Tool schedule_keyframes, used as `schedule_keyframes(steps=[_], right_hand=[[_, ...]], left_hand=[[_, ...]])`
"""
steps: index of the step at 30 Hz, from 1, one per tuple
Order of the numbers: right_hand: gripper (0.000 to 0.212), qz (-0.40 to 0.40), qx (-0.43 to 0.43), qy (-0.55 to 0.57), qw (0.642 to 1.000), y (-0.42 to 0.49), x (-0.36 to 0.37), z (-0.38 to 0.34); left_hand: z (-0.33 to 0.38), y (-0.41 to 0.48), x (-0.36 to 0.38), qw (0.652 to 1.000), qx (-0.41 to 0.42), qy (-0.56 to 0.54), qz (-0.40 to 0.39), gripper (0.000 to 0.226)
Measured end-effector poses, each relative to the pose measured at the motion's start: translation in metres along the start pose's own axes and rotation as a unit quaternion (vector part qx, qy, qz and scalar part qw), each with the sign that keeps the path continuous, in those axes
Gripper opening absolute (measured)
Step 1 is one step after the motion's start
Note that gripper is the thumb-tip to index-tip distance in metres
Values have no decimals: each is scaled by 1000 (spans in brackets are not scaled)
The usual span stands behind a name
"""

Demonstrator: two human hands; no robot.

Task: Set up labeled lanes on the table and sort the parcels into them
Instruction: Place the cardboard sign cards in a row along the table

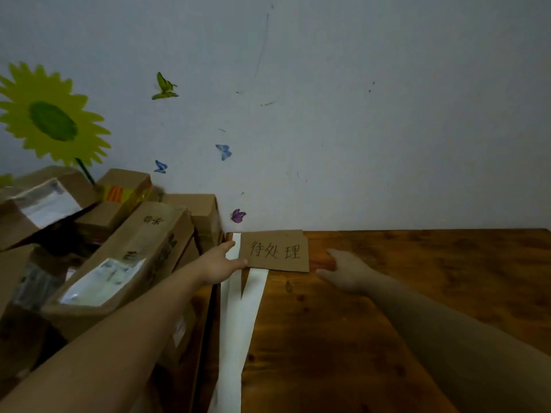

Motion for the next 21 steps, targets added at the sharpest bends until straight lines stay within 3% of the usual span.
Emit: schedule_keyframes(steps=[10, 12, 16, 21], right_hand=[[49, -98, -9, 39, 994, 140, 25, -38], [55, -111, -6, 71, 991, 178, 43, -37], [89, -122, 52, 157, 979, 243, 83, -18], [74, -75, 135, 277, 948, 247, 75, -18]], left_hand=[[-35, 116, 22, 996, -90, -16, 7, 74], [-39, 138, 30, 994, -107, -21, 10, 72], [-44, 173, 47, 991, -123, -51, -3, 61], [-54, 196, 66, 982, -143, -121, 8, 56]])
Point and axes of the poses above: each hand's wrist, its own y-axis towards the middle knuckle, its own x-axis out of the palm, z = x × y, the point moved 5 cm from there along y, towards the middle knuckle, and after that the axes turned 10 degrees about x, right-handed, at the moved point
